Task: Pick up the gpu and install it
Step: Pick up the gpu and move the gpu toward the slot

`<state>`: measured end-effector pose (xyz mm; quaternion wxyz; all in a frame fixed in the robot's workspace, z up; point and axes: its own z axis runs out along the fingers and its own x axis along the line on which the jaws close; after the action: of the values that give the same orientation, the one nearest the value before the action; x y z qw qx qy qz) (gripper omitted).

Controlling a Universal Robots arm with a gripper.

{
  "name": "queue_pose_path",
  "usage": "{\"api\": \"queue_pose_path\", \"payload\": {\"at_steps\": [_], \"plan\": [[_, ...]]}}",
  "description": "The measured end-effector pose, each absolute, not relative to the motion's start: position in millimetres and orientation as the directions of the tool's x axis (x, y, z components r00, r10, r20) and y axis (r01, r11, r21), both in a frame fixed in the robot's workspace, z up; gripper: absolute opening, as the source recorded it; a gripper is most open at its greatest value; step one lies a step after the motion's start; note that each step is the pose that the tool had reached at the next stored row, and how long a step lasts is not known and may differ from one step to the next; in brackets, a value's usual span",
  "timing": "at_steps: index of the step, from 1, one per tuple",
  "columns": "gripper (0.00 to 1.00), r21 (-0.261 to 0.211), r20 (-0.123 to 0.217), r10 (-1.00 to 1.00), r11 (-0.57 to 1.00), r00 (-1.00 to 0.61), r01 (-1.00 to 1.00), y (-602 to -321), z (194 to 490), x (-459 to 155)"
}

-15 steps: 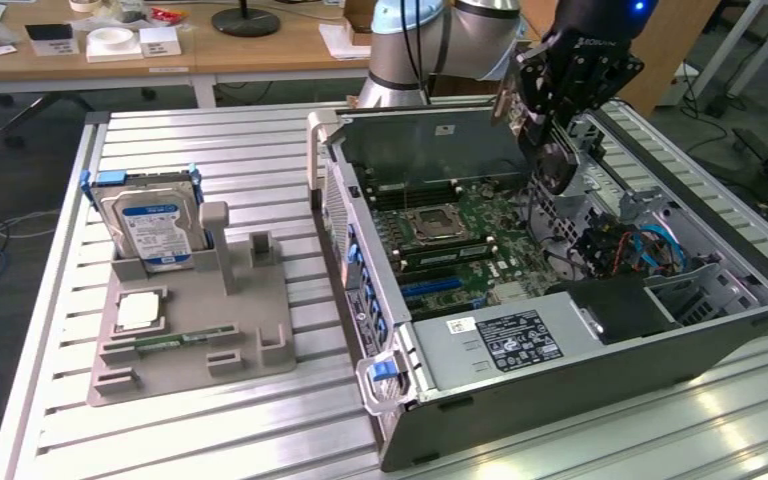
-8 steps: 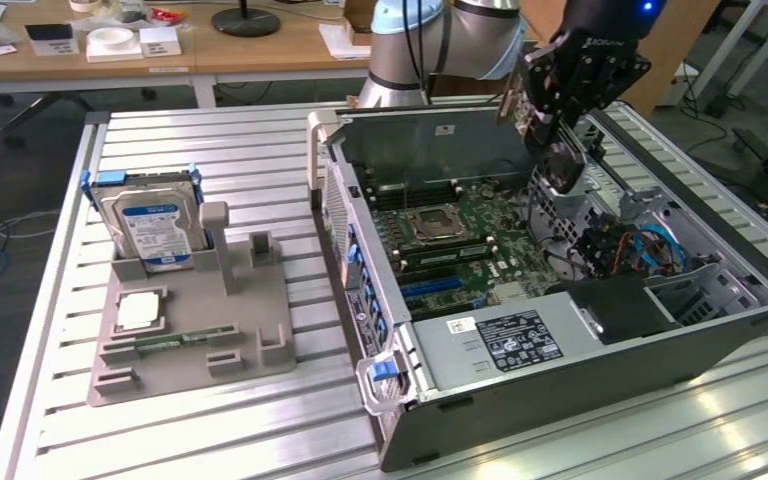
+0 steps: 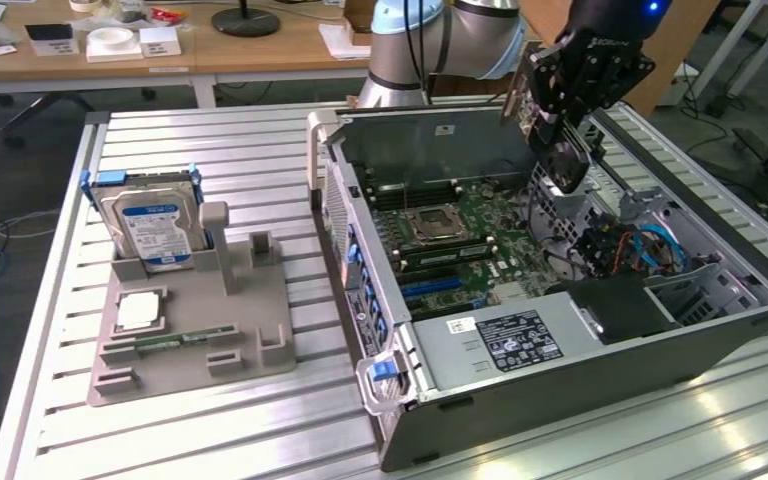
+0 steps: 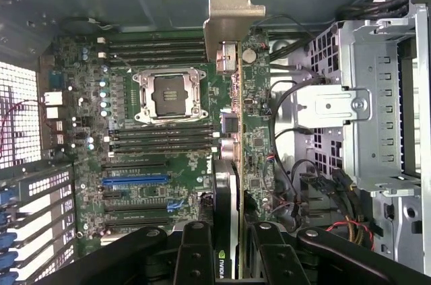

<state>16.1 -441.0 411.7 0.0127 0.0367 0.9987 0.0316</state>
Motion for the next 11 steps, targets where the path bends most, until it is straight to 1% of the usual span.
{"api": "queue_pose_path", "payload": {"at_steps": [11], "plan": [[0.27, 0.064, -0.023, 0.074, 0.995, -0.997, 0.072, -441.0, 411.6, 19.1]]}}
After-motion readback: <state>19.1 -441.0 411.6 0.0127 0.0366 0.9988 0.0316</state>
